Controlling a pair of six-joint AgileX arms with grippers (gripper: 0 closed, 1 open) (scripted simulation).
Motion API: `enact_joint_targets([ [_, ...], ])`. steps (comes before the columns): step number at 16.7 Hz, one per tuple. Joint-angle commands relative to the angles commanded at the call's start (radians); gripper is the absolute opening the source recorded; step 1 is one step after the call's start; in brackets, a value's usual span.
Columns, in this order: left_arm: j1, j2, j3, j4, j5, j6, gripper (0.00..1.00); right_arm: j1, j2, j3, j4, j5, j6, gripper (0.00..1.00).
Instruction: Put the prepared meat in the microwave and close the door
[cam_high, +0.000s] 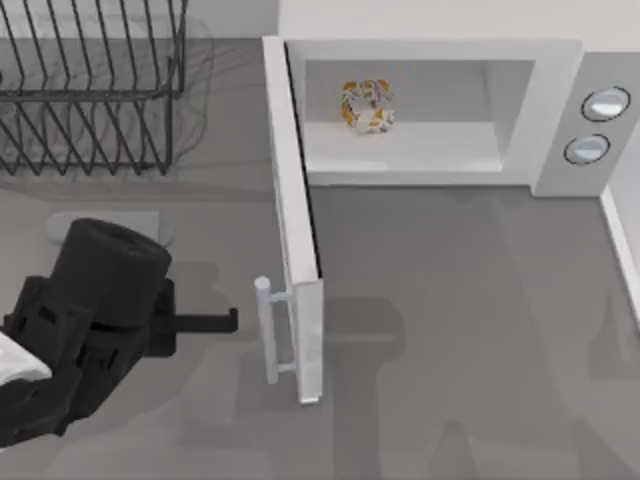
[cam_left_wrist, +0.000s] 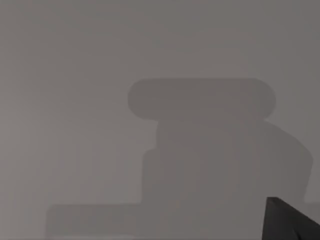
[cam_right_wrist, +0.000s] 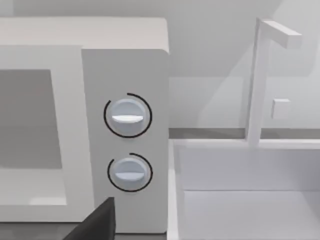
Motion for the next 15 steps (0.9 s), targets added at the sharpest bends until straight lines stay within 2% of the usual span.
enact_joint_targets([
  [9, -0.271, 0.271, 0.227, -0.068, -0.169, -0.238, 0.00, 0.000, 0.000, 0.000, 0.000, 0.000, 0.000, 1.00],
  [15, -0.299, 0.297, 0.252, -0.074, -0.186, -0.265, 0.00, 0.000, 0.000, 0.000, 0.000, 0.000, 0.000, 1.00],
])
